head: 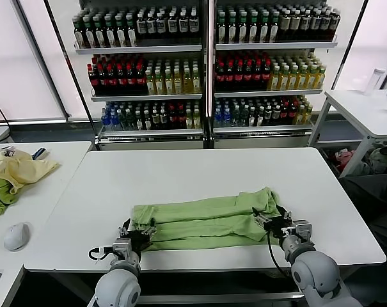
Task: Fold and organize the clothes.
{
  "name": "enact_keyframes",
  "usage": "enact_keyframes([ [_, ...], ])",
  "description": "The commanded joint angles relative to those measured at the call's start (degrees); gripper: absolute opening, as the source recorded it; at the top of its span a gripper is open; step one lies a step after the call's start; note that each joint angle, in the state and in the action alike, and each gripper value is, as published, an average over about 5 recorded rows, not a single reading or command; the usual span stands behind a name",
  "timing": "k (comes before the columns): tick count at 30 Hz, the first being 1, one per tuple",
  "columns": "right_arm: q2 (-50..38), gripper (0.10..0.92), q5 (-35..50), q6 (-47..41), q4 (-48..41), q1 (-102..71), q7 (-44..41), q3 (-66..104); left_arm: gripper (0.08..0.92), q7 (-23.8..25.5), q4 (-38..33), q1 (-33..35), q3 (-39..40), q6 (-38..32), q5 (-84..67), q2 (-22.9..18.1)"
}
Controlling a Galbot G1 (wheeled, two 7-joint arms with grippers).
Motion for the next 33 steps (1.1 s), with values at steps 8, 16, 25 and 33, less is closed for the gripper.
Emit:
enact_keyframes([
  [8, 0.14, 0.823, 0.39, 0.18, -0.41, 0.70, -0.08, -0.51, 0.473, -0.33, 2.07, 0.82, -1.29, -0.28, -2.62, -1.19],
  [16, -0.07, 0.823, 0.40, 0.66, -0.51, 1.05, -0.44, -0.69, 0.239, 0.78, 1.02, 0.23, -6.28, -1.33, -4.66, 6.47],
  [25, -0.63, 0.823, 0.55, 1.29, -0.83, 1.86, -0.85, -0.71, 0.134, 1.38, 0.86, 0.22, -18.32, -1.15, -13.62, 17.32],
  [33, -1.03, 0.823, 0.07, 1.97, -1.14, 2.57, -1.37, -1.16, 0.134, 2.06, -3.29, -1.35, -24.91, -0.52, -27.75, 21.32],
])
